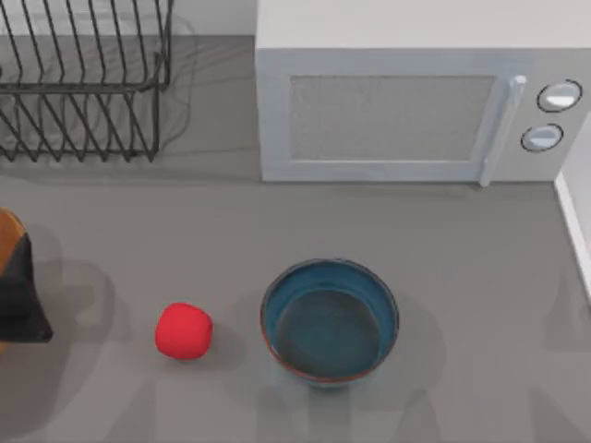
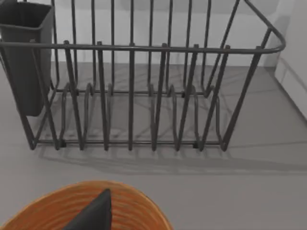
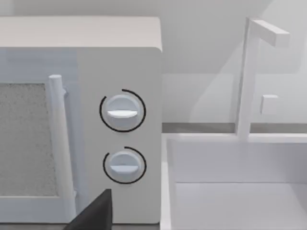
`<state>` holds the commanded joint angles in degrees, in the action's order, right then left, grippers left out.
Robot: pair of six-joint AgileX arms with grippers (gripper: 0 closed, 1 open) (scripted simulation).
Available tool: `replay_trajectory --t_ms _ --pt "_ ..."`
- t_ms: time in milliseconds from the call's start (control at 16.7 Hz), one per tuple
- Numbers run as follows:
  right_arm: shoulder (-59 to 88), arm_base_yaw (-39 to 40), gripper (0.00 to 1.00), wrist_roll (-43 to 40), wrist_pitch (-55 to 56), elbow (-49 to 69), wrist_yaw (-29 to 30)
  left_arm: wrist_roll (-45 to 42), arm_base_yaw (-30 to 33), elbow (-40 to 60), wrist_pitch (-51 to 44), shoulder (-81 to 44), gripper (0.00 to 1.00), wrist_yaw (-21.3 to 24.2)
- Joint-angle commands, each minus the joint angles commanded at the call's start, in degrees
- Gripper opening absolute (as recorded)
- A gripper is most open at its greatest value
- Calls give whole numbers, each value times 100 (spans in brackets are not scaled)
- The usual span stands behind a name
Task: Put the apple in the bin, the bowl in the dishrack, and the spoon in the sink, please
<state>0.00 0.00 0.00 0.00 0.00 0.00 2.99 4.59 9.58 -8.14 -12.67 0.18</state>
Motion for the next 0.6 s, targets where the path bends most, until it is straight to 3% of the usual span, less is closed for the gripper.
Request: replay_trajectory --t_ms 600 --pt "0 0 100 0 0 0 0 883 1553 3328 -2822 -5257 100 -24"
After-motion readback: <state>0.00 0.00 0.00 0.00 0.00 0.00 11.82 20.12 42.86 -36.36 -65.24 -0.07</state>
